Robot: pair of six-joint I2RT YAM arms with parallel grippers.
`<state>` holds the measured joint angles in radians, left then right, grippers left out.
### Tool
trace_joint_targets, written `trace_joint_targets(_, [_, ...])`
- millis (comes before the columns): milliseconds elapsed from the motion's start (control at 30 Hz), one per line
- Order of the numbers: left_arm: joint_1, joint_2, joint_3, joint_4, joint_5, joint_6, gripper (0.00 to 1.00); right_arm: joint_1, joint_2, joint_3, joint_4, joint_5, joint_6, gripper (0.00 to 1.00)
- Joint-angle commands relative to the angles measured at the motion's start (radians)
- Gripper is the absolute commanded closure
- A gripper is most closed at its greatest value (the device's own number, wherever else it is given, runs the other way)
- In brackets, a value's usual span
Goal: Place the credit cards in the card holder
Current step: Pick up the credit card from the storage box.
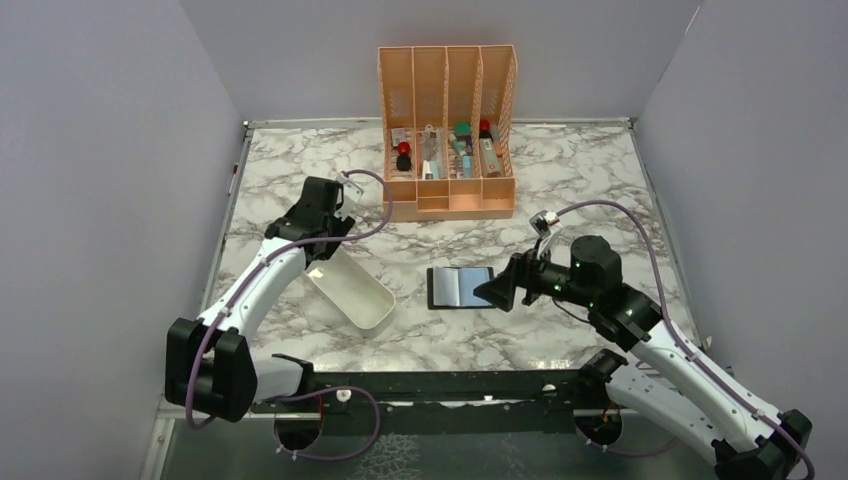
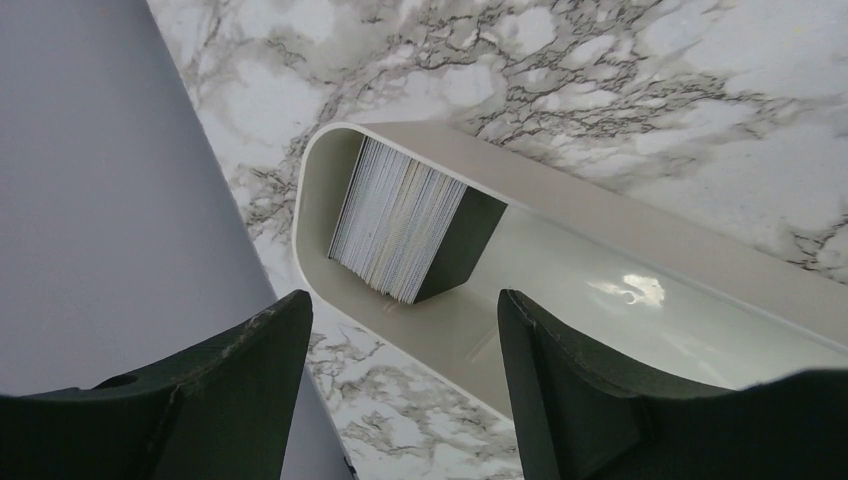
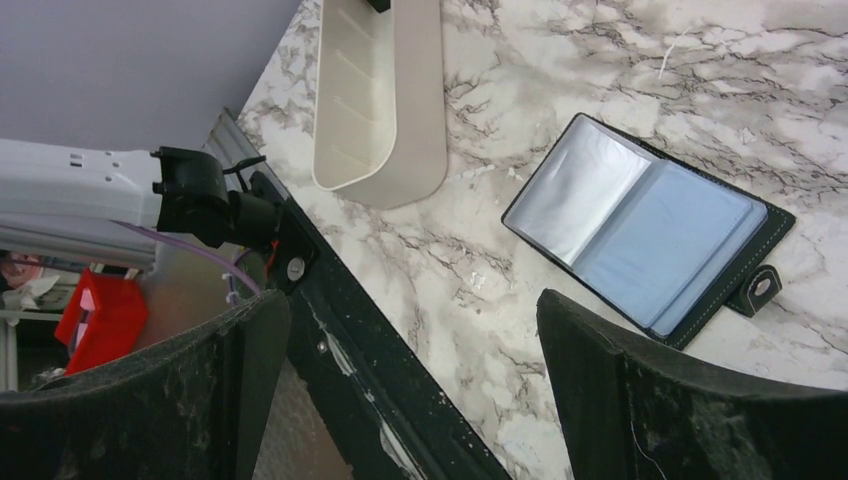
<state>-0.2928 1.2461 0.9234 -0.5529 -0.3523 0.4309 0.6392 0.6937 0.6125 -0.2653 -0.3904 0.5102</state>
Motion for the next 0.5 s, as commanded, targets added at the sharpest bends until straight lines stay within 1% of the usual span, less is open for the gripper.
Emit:
trace_joint_targets(0, [0.062,0.021,-0.004,0.083,0.074,-0.015,0.26,-0.003,-0.058,0.049,-0.091,0.004,-0.035,0.02])
trace_joint_targets(100, [0.064,0.036,-0.042,0.098,0.064,-0.029,0.26,-0.002,-0.088,0.052,-0.115,0.001,-0.036,0.02])
trace_joint_targets(233, [0.065,0.046,-0.079,0.120,0.028,0.025,0.25,-0.003,-0.095,0.042,-0.108,-0.009,-0.033,0.02])
trace_joint_targets(367, [0.069,0.046,-0.095,0.135,0.059,0.078,0.24,-0.003,-0.088,0.039,-0.111,-0.026,-0.032,0.02])
trace_joint_targets(467, [0.069,0.071,-0.105,0.153,0.055,0.104,0.24,-0.003,-0.094,0.032,-0.107,-0.028,-0.029,0.02])
